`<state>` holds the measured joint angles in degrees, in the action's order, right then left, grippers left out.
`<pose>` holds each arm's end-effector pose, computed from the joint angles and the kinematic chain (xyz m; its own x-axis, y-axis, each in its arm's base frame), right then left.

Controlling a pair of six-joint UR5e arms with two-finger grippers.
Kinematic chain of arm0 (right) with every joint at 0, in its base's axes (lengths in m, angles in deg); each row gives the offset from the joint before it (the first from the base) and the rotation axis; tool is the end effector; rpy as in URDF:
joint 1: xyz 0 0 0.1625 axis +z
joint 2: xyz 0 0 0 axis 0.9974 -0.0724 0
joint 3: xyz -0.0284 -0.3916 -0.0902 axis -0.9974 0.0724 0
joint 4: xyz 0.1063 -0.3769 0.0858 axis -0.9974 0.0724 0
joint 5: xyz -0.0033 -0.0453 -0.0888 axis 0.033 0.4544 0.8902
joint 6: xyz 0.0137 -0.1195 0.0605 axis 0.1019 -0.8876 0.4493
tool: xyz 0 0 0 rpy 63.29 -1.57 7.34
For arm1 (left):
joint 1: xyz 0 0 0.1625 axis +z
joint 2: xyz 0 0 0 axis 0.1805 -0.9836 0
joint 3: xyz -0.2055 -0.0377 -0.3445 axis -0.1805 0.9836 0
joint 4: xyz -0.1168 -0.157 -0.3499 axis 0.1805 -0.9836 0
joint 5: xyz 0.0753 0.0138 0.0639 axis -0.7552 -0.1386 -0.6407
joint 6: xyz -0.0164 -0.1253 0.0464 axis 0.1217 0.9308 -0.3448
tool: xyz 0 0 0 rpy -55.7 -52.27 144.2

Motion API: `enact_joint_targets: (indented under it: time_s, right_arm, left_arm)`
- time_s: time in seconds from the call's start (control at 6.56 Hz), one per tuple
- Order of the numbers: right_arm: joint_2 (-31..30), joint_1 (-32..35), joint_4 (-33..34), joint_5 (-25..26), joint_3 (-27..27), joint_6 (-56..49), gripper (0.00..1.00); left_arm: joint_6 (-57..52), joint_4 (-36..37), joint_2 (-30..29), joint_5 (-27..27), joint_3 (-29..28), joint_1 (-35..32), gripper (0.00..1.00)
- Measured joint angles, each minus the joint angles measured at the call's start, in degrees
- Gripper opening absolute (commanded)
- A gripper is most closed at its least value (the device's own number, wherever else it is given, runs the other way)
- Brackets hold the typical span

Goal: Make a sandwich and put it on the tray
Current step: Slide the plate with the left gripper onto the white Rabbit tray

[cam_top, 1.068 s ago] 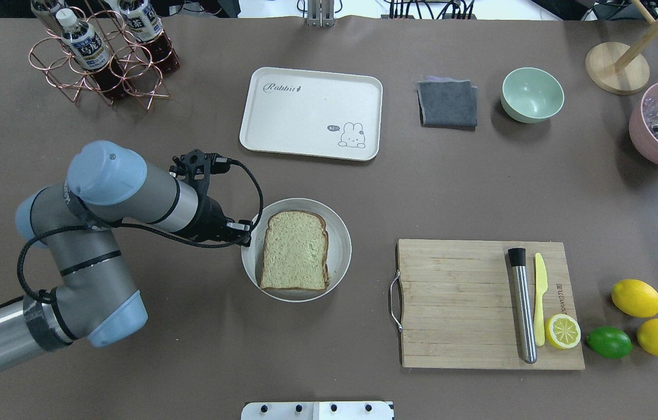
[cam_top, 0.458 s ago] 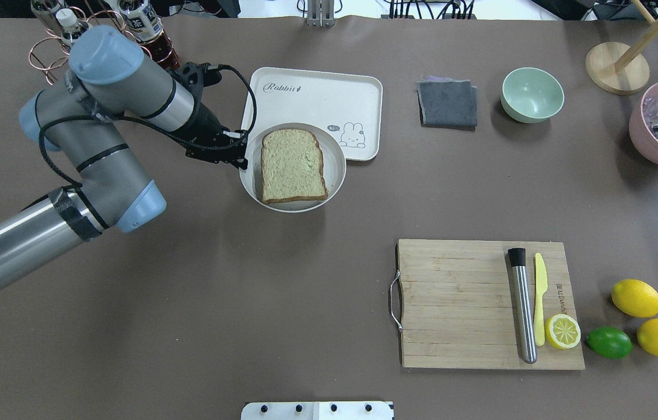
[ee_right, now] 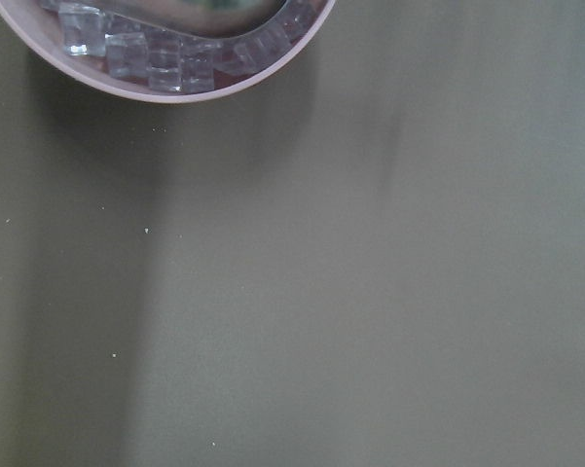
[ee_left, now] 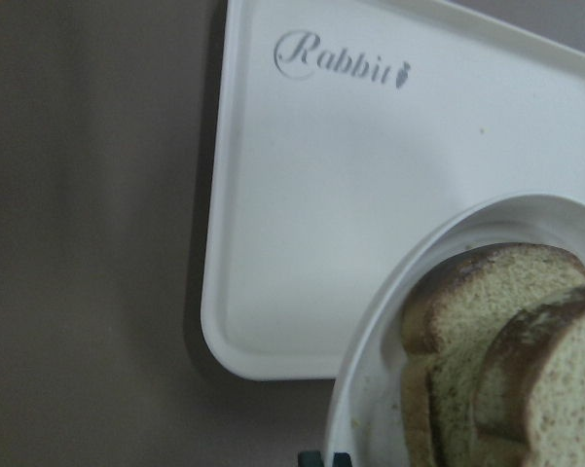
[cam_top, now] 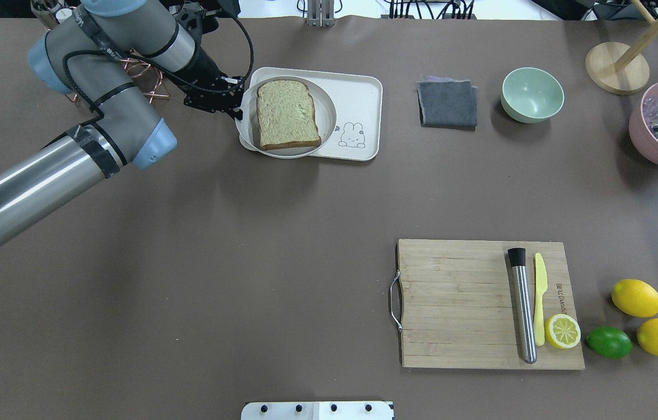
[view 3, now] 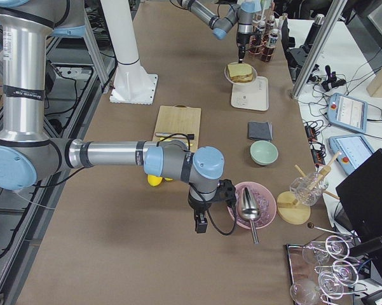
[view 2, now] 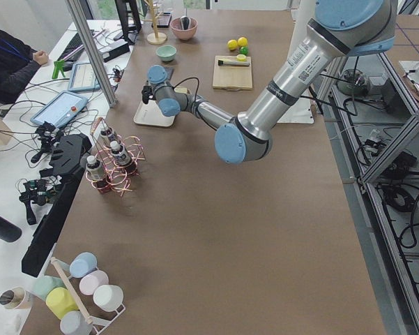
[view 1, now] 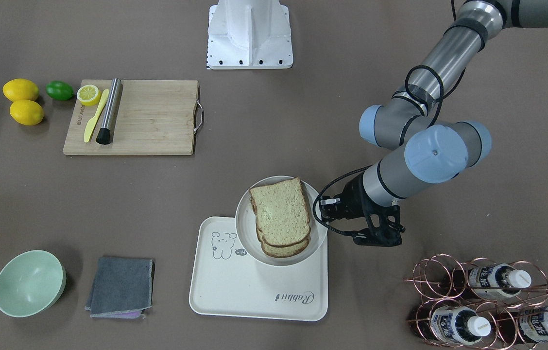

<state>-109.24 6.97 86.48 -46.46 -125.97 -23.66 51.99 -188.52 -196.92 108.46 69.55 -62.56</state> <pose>0.0730 -0.4162 0.6578 0.7745 -0.1847 0.6051 0.1865 0.9806 0.0607 0.4566 -0.6496 0.2823 0.4033 0.0125 -0.9150 0.0153 0.9997 0.0204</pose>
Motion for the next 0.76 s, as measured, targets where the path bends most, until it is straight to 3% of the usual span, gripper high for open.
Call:
enact_joint_targets:
  time_s: [0.31, 0.61, 0.76]
  right_arm:
    - [0.06, 0.00, 0.00, -0.01, 0.05, 0.00, 1.00]
    - [0.16, 0.00, 0.00, -0.01, 0.06, 0.00, 1.00]
    - [0.21, 0.00, 0.00, -0.01, 0.06, 0.00, 1.00]
  left_arm:
    - [-0.96, -5.83, -7.05, -0.51, -12.88, -0.27, 0.00]
    - [-1.08, -8.92, -11.04, -3.79, -19.99, 1.11, 0.00]
    - [-1.09, -9.30, -11.79, -4.92, -21.25, 1.74, 0.47]
